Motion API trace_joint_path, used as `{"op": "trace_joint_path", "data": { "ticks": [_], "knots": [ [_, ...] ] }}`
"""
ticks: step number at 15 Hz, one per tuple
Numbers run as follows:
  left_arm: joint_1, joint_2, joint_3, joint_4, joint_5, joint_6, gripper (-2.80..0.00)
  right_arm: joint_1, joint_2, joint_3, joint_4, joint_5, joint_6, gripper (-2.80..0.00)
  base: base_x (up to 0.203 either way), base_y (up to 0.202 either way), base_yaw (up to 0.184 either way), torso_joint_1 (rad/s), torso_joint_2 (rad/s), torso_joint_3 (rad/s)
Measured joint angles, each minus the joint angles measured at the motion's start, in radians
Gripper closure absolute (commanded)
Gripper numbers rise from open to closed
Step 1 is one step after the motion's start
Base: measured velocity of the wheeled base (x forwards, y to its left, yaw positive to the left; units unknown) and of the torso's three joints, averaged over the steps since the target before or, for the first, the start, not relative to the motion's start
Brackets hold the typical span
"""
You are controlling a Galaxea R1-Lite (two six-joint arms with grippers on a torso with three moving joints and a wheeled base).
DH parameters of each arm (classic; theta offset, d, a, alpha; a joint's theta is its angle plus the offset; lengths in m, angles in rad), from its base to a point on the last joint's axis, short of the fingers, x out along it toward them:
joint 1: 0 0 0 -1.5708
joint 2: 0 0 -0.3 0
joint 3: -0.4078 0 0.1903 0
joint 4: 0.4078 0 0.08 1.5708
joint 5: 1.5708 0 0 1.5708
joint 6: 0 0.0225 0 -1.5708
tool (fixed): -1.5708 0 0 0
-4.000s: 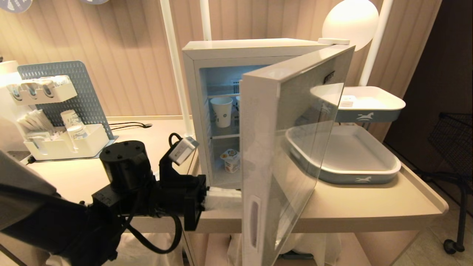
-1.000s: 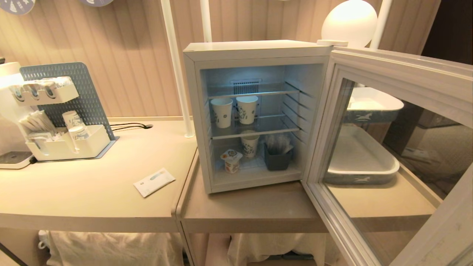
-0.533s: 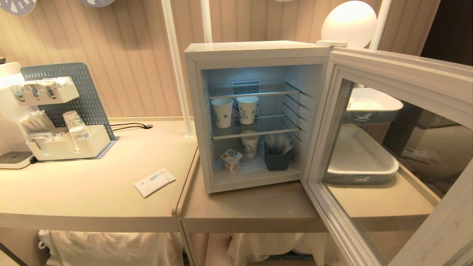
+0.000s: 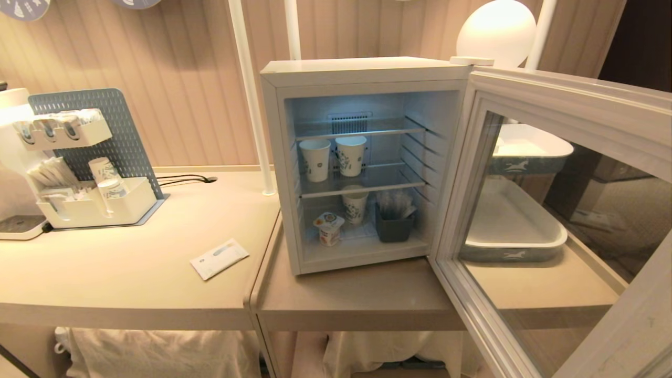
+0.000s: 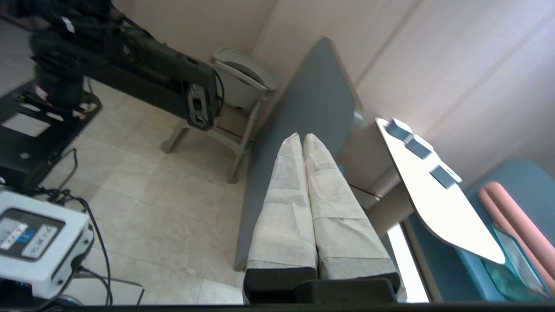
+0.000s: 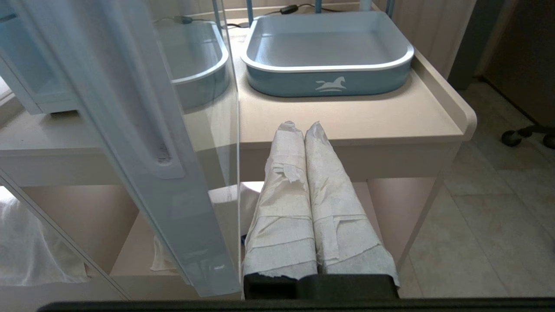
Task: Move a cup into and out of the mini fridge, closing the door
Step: Take the yoghurt out of the freezer
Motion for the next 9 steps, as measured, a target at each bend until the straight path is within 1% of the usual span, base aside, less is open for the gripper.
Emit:
{"op": "trace_joint_path", "data": {
  "ticks": [3,5,7,9],
  "knots": [
    [-0.012,-0.101,0.195,-0.099,0.0,-0.023,0.0,0.0,0.0,0.0,0.0,0.0,0.0,0.0,0.0,0.0,0.0,0.0,0.0,0.0],
    [-0.019,-0.133,0.292,-0.115,0.001,-0.029,0.0,0.0,0.0,0.0,0.0,0.0,0.0,0.0,0.0,0.0,0.0,0.0,0.0,0.0],
    [-0.019,-0.149,0.415,-0.116,0.033,-0.029,0.0,-0.001,0.0,0.0,0.0,0.0,0.0,0.0,0.0,0.0,0.0,0.0,0.0,0.0],
    [-0.018,-0.152,0.562,-0.115,0.077,-0.022,0.0,0.0,0.0,0.0,0.0,0.0,0.0,0.0,0.0,0.0,0.0,0.0,0.0,0.0]
  ]
}}
